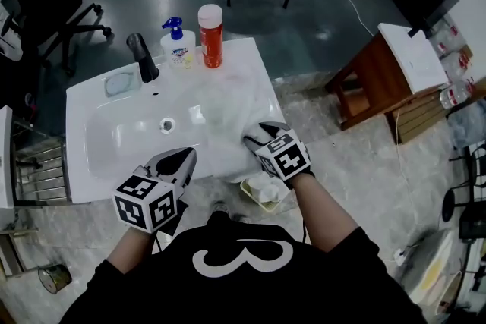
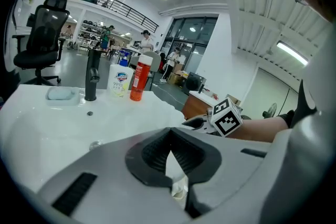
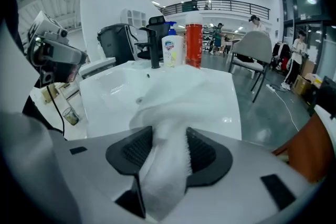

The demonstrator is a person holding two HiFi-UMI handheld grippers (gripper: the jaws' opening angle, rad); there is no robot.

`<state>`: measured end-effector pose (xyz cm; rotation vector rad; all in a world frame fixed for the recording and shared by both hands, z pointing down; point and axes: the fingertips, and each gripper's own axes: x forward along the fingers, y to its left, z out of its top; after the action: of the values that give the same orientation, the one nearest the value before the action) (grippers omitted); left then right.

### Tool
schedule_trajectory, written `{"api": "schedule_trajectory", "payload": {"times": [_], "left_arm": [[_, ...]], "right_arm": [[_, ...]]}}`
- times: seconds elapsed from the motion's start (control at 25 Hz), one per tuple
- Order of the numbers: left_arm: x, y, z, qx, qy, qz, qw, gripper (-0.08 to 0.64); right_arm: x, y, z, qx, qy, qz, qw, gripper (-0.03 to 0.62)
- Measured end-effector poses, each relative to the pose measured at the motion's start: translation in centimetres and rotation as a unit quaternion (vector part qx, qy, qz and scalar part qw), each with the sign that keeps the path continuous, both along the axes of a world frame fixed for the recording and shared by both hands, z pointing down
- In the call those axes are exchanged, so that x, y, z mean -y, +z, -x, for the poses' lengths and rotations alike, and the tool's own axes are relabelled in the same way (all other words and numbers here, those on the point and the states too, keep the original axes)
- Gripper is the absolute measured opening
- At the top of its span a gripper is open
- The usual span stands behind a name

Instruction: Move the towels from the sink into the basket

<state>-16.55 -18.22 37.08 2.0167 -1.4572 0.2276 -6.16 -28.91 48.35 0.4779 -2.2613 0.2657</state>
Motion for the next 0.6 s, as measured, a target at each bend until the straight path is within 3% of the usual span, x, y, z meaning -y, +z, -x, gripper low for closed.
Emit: {"api": "schedule_trajectory", "payload": {"times": [0.16, 0.32, 0.6], "left_arm": [[0.5, 0.3, 0.5, -0.004, 0.004, 0.004, 1.0000, 0.006], [0.8, 0.5, 0.4, 0.000, 0.012, 0.012, 0.9999, 0.006], [0.5, 0.2, -0.9, 0.003, 0.014, 0.015, 0.9998, 0.006]], "right_arm": [[-0.6, -0.1, 0.5, -0.005, -0.022, 0.001, 1.000, 0.124], [-0.7, -0.5, 0.3, 0.005, -0.017, 0.004, 1.000, 0.098], [-0.9, -2.8, -0.4, 0.106, 0.026, 0.052, 0.993, 0.081]]}}
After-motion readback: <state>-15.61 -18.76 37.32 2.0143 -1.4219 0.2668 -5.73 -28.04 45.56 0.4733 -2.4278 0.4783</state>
